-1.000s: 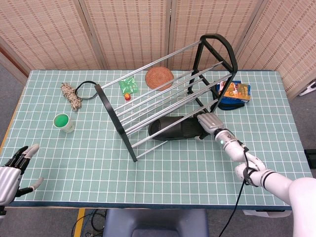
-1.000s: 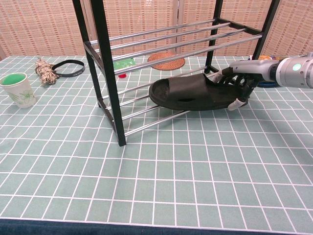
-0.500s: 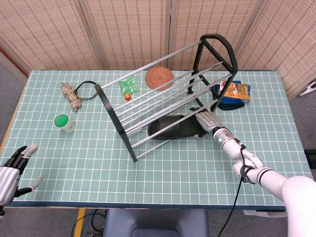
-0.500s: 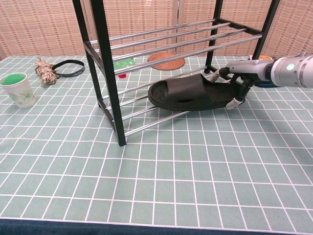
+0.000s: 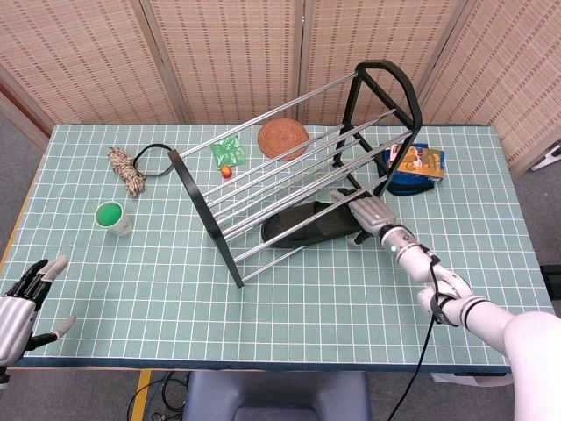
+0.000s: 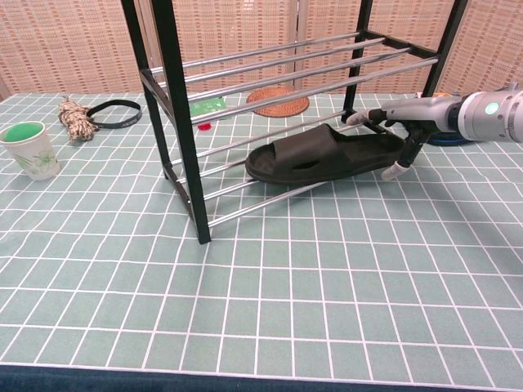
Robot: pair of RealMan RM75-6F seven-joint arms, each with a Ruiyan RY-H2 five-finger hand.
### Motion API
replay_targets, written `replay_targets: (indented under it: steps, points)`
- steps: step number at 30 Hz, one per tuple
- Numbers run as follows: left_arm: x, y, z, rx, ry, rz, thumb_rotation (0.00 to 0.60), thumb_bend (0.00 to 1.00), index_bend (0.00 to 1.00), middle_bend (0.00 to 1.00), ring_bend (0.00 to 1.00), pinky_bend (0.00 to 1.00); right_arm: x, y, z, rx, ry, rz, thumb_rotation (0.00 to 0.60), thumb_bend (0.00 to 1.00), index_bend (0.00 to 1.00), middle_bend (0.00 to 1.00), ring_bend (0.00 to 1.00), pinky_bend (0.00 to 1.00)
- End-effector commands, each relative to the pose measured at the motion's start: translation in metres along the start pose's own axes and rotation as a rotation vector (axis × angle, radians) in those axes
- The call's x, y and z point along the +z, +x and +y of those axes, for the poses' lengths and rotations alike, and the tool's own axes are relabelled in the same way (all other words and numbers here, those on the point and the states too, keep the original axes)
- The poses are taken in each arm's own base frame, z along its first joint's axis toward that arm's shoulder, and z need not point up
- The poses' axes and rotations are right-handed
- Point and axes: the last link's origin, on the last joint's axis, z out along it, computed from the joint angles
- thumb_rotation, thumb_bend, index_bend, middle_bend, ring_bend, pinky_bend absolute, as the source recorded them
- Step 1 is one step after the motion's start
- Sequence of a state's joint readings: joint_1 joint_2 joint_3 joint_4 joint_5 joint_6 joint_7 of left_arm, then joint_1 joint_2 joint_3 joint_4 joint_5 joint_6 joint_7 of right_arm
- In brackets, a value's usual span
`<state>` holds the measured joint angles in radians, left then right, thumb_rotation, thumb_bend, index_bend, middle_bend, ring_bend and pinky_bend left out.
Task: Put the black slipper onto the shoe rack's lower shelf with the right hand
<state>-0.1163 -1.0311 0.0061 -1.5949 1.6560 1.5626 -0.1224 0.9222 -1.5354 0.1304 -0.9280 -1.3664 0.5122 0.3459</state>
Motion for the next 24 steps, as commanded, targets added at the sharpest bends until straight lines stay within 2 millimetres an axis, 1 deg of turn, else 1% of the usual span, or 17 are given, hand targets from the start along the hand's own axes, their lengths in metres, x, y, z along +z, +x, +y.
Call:
replay_targets:
  steps: [1, 7, 12, 18, 24]
  points:
    - [0.000, 0.000, 0.000, 0.000, 0.002, -0.001, 0.600, 0.26, 0.06, 0.12, 0.09, 0.29, -0.005, 0.000, -0.001, -0.017, 0.011, 0.004, 0.600, 0.17, 0.00, 0.00, 0.00, 0.04]
    - [0.000, 0.000, -0.001, -0.001, 0.006, 0.005, 0.600, 0.26, 0.06, 0.12, 0.09, 0.29, -0.017, -0.002, -0.002, -0.041, 0.026, 0.000, 0.600, 0.17, 0.00, 0.00, 0.00, 0.04]
    - [0.000, -0.001, 0.001, 0.007, 0.004, 0.004, 0.600, 0.26, 0.06, 0.12, 0.09, 0.29, -0.036, -0.004, 0.002, -0.075, 0.030, -0.001, 0.600, 0.17, 0.00, 0.00, 0.00, 0.04]
    - [0.001, -0.003, 0.002, 0.010, 0.007, 0.000, 0.600, 0.26, 0.06, 0.12, 0.09, 0.29, -0.056, -0.002, 0.003, -0.104, 0.029, 0.018, 0.600, 0.17, 0.00, 0.00, 0.00, 0.04]
    - [0.001, -0.003, 0.003, 0.013, 0.009, 0.000, 0.600, 0.26, 0.06, 0.12, 0.09, 0.29, -0.084, -0.002, 0.010, -0.121, 0.001, 0.035, 0.600, 0.17, 0.00, 0.00, 0.00, 0.04]
